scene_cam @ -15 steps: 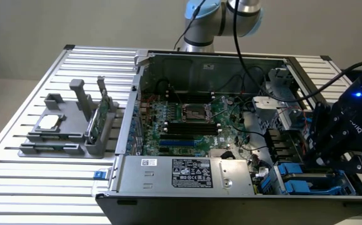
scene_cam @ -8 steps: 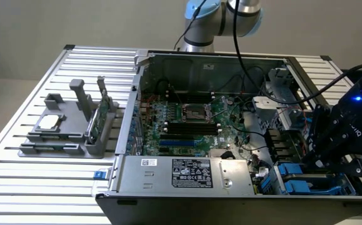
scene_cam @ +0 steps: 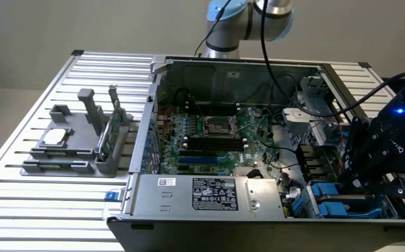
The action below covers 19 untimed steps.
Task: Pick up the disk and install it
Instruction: 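Insert the second disk wire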
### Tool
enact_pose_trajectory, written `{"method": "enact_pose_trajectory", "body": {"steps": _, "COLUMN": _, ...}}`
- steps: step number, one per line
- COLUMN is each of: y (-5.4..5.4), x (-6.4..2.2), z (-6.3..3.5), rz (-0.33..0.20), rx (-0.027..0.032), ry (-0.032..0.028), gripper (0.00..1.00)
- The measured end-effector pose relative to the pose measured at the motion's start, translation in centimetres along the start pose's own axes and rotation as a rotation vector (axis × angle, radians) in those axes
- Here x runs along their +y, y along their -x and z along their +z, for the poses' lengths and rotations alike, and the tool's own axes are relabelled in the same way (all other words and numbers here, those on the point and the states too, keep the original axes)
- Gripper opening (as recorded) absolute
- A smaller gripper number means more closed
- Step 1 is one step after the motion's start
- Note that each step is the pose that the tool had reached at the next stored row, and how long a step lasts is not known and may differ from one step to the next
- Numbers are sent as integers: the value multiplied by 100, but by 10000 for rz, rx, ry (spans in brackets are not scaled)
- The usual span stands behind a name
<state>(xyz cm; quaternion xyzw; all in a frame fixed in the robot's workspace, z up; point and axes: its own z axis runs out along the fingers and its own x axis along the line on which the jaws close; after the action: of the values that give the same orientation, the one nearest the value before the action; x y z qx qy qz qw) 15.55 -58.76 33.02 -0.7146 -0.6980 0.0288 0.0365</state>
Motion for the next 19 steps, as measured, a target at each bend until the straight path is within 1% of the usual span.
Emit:
{"method": "enact_pose_trajectory", "body": {"steps": 1, "y": -1, "x": 0, "z": -2, "rz": -3, "rx": 26, "ry": -1, "gripper": 18}}
{"method": "enact_pose_trajectory", "body": {"steps": 2, "y": 0, "x": -1, "z": -7, "rz": -4, "rx": 45, "ry": -4, "gripper": 24}}
{"method": "enact_pose_trajectory", "body": {"steps": 3, "y": 0, "x": -6, "z": -42, "rz": -2, "rx": 23, "ry": -2, "gripper": 24}}
{"method": "enact_pose_trajectory", "body": {"steps": 4, "y": -1, "x": -12, "z": -80, "rz": -1, "rx": 13, "ry": -2, "gripper": 24}}
{"method": "enact_pose_trajectory", "body": {"steps": 5, "y": 0, "x": -24, "z": -112, "rz": 0, "rx": 20, "ry": -3, "gripper": 24}}
{"method": "enact_pose_trajectory", "body": {"steps": 6, "y": -1, "x": -38, "z": -155, "rz": 0, "rx": 12, "ry": -2, "gripper": 24}}
{"method": "enact_pose_trajectory", "body": {"steps": 8, "y": 0, "x": -89, "z": -230, "rz": 1, "rx": 13, "ry": -2, "gripper": 24}}
{"method": "enact_pose_trajectory", "body": {"steps": 14, "y": 3, "x": -300, "z": -404, "rz": 1, "rx": 8, "ry": 1, "gripper": 24}}
{"method": "enact_pose_trajectory", "body": {"steps": 16, "y": 3, "x": -329, "z": -414, "rz": -1, "rx": 14, "ry": 33, "gripper": 24}}
{"method": "enact_pose_trajectory", "body": {"steps": 19, "y": 3, "x": -329, "z": -415, "rz": -1, "rx": 11, "ry": 33, "gripper": 24}}
